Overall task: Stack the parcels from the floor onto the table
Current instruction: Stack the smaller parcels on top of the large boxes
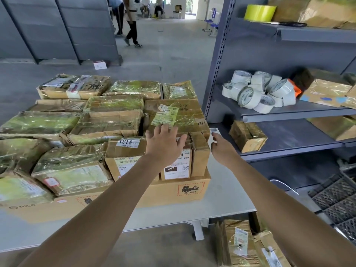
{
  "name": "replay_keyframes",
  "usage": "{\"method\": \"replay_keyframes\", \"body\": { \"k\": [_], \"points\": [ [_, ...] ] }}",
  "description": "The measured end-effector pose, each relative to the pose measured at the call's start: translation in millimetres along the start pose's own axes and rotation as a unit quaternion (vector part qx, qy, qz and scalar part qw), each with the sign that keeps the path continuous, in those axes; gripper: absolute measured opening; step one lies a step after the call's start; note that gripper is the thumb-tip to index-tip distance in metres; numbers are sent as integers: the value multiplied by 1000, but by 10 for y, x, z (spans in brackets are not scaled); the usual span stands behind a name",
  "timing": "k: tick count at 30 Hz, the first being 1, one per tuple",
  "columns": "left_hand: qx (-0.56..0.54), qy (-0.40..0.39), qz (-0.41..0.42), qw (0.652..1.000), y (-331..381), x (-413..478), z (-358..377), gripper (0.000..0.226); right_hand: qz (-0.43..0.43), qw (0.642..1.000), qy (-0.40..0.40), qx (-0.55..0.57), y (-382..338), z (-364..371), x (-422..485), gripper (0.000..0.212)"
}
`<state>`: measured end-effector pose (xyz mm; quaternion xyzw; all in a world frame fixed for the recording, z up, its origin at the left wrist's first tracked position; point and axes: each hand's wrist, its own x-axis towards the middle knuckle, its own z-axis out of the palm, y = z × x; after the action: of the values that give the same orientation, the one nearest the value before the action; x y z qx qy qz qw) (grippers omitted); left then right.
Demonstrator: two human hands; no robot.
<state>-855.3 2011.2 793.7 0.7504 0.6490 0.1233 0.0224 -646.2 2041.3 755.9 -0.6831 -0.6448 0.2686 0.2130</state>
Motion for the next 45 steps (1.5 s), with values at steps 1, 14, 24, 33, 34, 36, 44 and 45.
{"method": "replay_keyframes", "body": {
  "k": [1,14,24,33,34,36,44,45],
  "points": [
    [4,-11,-12,1000,1,9,11,59,-19,999,-22,19,-17,-3,53,47],
    [-78,148,-79,983,146,-275,-142,28,-146,984,91,38,130,-127,328,30],
    [-76,217,-141,963,-325,-653,-512,24,-255,959,125,10,-547,-296,47,21],
    [-105,221,-109,963,-1128,-981,-844,25,-259,952,150,-68,-1263,103,-503,26],
    [-111,222,-103,963,-1268,-1053,-899,25,-258,952,149,-70,-1393,199,-588,26],
    [-113,224,-96,963,-1592,-1210,-1011,26,-261,952,146,-68,-1655,415,-775,27],
    [-126,240,-226,936,-2799,-1698,-1177,34,-307,939,91,-127,-2553,1364,-1303,35],
    [-127,240,-251,929,-2905,-1736,-1172,37,-314,935,76,-143,-2616,1458,-1330,38]
  ]
}}
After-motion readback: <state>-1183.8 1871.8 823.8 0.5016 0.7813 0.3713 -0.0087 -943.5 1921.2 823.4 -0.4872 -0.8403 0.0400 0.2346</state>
